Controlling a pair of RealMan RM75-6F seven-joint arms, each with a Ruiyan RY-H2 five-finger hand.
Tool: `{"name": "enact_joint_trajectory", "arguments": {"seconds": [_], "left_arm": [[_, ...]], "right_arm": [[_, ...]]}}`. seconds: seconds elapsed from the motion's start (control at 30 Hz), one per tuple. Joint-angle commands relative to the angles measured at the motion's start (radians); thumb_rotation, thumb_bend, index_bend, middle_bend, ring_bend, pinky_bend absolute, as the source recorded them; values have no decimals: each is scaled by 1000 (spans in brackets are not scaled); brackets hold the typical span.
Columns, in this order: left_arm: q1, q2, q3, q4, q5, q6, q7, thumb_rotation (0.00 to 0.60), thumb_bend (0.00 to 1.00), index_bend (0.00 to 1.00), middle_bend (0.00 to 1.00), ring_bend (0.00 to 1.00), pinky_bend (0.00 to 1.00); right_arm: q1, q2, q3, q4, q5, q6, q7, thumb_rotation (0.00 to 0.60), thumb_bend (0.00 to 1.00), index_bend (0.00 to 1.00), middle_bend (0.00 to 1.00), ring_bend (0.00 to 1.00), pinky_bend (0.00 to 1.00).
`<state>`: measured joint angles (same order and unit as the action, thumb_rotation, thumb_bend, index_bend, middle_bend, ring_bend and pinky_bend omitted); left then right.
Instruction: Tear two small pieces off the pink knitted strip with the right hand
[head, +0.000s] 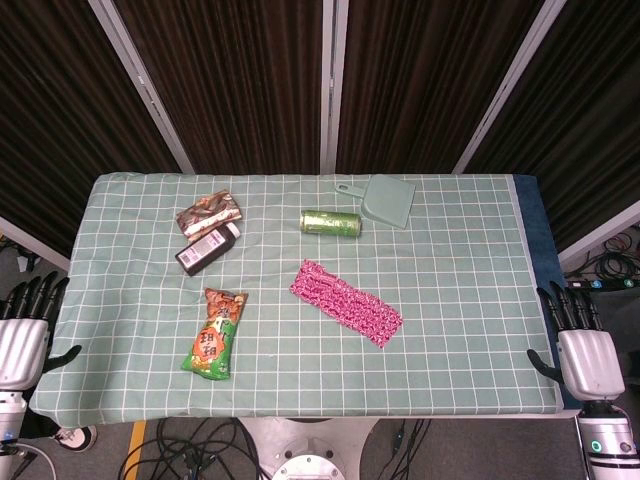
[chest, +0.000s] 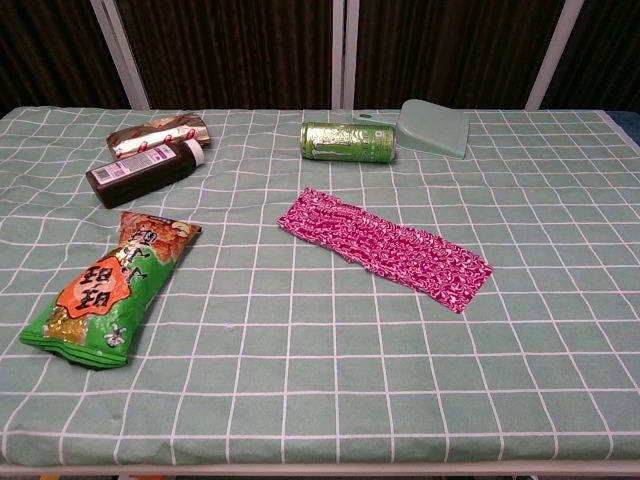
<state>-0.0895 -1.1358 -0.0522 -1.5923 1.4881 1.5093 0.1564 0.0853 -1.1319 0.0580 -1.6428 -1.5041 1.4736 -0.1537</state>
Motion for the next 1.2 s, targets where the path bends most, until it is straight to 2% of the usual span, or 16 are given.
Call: {"name": "enact_joint_trajectory", "arguments": {"seconds": [0.03,0.7,0.83,0.9,0.97,1.03,1.07,1.1,1.13,1.17,1.2], "left_arm": [[1,1,1,2,-3,-3,-1,600,92,55,0,0,91],[-11,-24,6,28,-3,-29,-26,600,92,55,0,0,92],[-14,-29,6,34,2,-29,-24,600,92,55,0,0,92],[-13,-28,6,33,4,-25,-25,600,92,55,0,0,92],[-13,-28,5,32,6,-21,-26,600,92,55,0,0,91],[-11,-27,6,33,7,-18,-28,600,92,55,0,0,91],[-10,-26,6,33,7,-17,-30,600,92,55,0,0,92],[-10,-26,5,35,6,-17,-32,600,92,55,0,0,92],[-10,-25,5,36,5,-17,-35,600,92,55,0,0,92],[-9,-25,5,39,4,-17,-39,600,93,55,0,0,92],[-9,-25,5,40,4,-17,-41,600,93,55,0,0,92]], "right_arm": [[0,0,2,0,6,-3,0,600,125,0,0,0,0],[41,-42,-27,18,-15,-87,-46,600,128,0,0,0,0],[69,-51,-26,7,-20,-126,-74,600,165,0,8,2,3],[87,-59,-26,-3,-21,-153,-93,600,218,0,33,44,66],[110,-67,-24,-17,-17,-189,-107,600,293,0,80,154,222],[131,-77,-21,-24,-16,-216,-119,600,356,0,118,230,321],[144,-87,-18,-25,-17,-231,-130,600,419,0,133,255,353],[153,-96,-15,-23,-16,-240,-139,600,499,0,141,263,365],[160,-106,-13,-19,-15,-246,-146,600,636,0,144,257,369],[172,-120,-10,-13,-16,-258,-154,600,820,0,145,246,369],[181,-131,-9,-9,-15,-270,-160,600,899,0,146,239,369]]}}
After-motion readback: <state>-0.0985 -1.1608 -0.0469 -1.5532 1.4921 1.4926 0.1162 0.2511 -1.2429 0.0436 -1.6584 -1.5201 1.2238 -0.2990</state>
